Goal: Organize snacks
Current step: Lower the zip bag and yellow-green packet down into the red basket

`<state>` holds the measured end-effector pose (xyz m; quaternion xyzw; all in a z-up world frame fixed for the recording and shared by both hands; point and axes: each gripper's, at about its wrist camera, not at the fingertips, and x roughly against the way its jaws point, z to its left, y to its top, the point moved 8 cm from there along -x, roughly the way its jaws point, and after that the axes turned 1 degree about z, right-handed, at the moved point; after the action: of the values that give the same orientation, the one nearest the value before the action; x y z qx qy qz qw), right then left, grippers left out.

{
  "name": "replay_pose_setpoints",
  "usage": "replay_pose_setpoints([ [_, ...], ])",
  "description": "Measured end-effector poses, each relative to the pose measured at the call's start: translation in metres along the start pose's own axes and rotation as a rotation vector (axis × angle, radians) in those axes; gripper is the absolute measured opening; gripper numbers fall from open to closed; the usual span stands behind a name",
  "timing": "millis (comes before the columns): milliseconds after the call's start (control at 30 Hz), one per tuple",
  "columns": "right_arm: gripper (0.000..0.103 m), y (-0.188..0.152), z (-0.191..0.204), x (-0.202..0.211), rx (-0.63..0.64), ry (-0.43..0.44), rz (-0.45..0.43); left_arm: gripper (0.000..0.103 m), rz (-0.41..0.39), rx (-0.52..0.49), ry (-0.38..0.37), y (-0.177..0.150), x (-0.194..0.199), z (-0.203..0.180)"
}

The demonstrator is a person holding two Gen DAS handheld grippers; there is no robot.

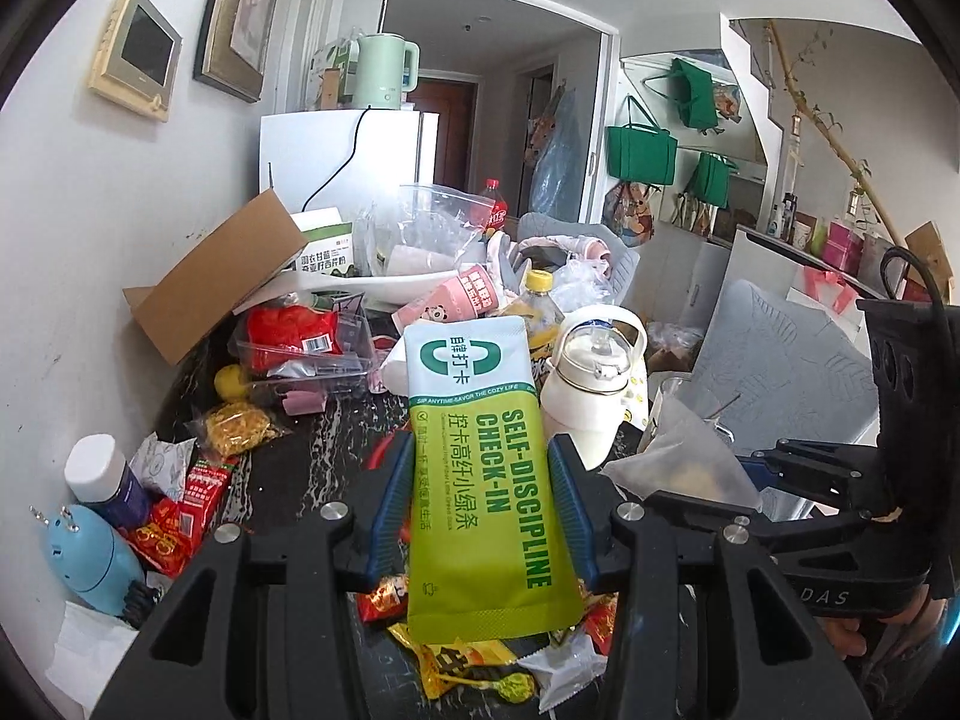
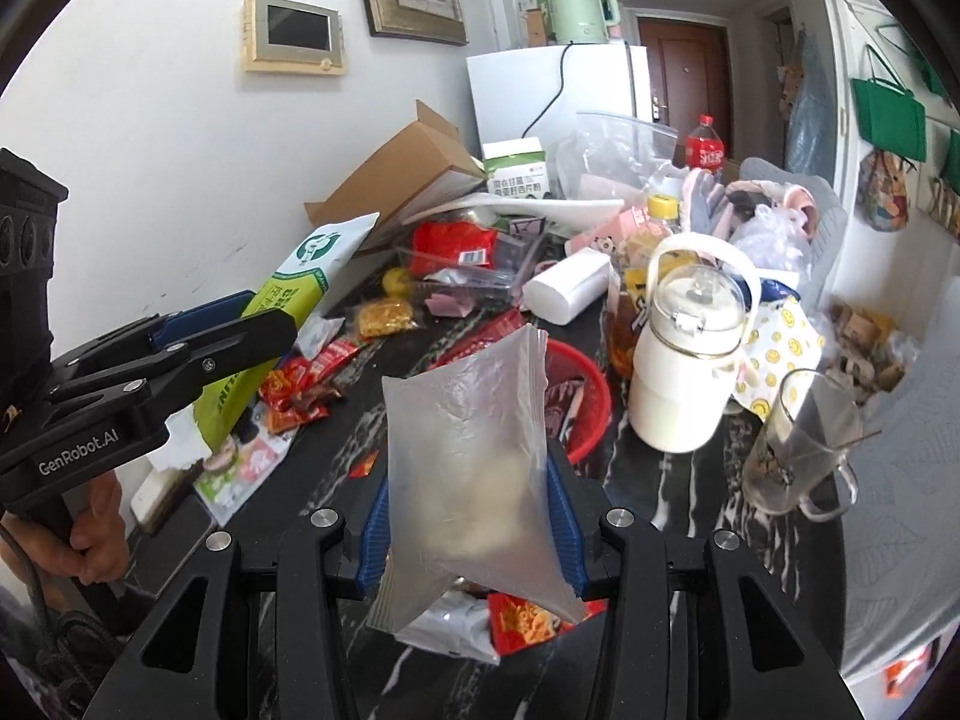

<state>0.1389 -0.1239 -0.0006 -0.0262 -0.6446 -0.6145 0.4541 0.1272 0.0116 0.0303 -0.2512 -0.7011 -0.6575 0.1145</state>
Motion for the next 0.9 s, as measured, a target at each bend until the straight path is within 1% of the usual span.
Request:
replay_pose_setpoints([
  [200,0.044,0.024,-0.015,-0.022,0.002,-0.015,0.0,0.044,-0.001,0.005,-0.013,0.017,-0.031,0.004],
  [400,0.044,0.043,-0.029,-0.046,0.001,-0.036,0.006,0.044,0.011,0.014,-0.027,0.025,-0.063,0.012],
  [667,0.044,0.056,-0.041,-0.081,0.008,-0.054,0.024,0.044,0.055,0.024,-0.007,0.025,-0.103,0.028],
  [900,0.044,0.056,-0.047,-0.108,0.016,-0.065,0.05,0.044,0.097,0.026,0.019,0.017,-0.13,0.041],
])
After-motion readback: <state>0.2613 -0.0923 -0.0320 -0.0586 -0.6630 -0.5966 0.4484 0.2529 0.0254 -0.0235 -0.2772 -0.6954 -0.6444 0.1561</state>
